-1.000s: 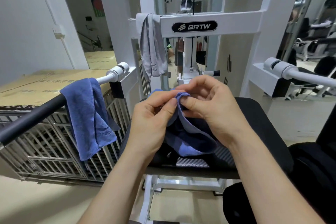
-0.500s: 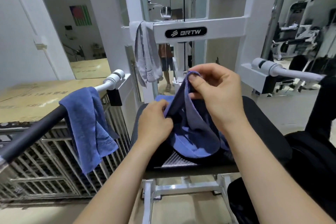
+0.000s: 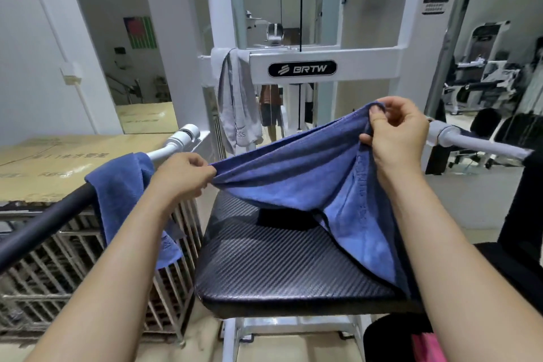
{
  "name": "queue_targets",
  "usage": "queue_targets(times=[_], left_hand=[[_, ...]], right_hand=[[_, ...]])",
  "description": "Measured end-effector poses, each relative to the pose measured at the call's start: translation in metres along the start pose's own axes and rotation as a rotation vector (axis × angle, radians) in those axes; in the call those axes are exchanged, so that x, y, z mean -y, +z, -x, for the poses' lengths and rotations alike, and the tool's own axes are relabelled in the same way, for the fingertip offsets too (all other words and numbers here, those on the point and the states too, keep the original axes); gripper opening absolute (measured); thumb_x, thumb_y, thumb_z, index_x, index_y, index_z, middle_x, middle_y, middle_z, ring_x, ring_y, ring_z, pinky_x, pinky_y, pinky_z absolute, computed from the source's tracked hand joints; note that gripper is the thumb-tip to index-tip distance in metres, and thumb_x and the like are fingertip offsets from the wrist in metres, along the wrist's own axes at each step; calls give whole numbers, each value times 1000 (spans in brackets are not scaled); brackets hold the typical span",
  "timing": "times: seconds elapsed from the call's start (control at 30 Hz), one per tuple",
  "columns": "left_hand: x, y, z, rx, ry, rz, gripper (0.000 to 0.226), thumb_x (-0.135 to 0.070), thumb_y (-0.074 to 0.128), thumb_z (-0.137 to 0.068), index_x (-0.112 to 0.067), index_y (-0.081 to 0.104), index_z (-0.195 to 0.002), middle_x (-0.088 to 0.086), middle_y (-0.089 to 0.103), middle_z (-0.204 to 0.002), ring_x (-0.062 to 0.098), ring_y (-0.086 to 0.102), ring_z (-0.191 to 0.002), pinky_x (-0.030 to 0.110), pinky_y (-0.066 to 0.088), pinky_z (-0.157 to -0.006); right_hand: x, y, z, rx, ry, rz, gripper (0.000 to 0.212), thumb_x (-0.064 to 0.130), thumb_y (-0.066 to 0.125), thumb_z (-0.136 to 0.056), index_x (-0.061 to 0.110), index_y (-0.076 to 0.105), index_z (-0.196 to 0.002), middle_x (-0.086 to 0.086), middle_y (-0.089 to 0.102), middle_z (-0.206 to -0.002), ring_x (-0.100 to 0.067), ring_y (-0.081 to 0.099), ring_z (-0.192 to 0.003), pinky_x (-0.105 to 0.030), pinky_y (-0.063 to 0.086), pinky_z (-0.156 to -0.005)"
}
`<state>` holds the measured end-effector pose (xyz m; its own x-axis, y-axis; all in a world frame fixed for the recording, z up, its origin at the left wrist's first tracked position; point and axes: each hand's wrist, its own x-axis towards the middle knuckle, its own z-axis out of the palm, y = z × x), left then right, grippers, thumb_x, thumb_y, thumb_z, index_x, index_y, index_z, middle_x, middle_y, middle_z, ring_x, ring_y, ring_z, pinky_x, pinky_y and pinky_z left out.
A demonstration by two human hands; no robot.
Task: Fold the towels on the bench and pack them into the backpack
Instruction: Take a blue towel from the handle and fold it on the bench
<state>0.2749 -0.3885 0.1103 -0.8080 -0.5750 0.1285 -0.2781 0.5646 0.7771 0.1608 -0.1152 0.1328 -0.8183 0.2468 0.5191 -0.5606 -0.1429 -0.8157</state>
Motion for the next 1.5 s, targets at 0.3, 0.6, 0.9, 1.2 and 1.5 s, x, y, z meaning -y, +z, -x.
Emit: queue_targets(times=[0.3,0.6,0.9,1.2,1.5], left_hand=[[-27,25,-59,-85,-233,768,13,-6,59,-90,-16,60,-81,1,62,-54,6,57,-40,17,53,-45],[-66,70,-126,-310,-123,622,25,-1,55,-84,-16,58,-64,7,49,-60,21,47,-56,30,51,-56],[-131,15,-114,-781,400,686,28,-9,48,-77,-23,72,-80,1,69,-75,15,67,-73,35,60,-78],[17,53,25,-200,153,-211,20,-8,61,-75,-24,74,-75,-2,69,-60,3,58,-54,21,45,-56],[67,29,112,54,170,-317,24,-11,67,-70,-32,67,-80,-6,56,-54,8,52,-56,28,41,-60]], right_hand=[[-37,3,-87,599,562,117,13,-1,57,-92,9,63,-85,-9,60,-92,-21,61,-85,-28,61,-59],[-98,43,-151,383,281,169,24,0,67,-84,20,68,-71,-3,66,-77,-20,64,-78,-28,61,-68],[-31,29,-151,29,-394,90,5,12,61,-90,13,62,-95,18,58,-82,6,56,-77,-10,47,-73],[-73,-89,-11,574,-160,716,19,2,66,-84,20,62,-82,5,63,-78,-15,58,-77,-21,37,-64],[-53,-146,99,699,-191,914,19,-4,72,-75,14,69,-81,14,60,-79,-15,57,-83,-24,39,-74]])
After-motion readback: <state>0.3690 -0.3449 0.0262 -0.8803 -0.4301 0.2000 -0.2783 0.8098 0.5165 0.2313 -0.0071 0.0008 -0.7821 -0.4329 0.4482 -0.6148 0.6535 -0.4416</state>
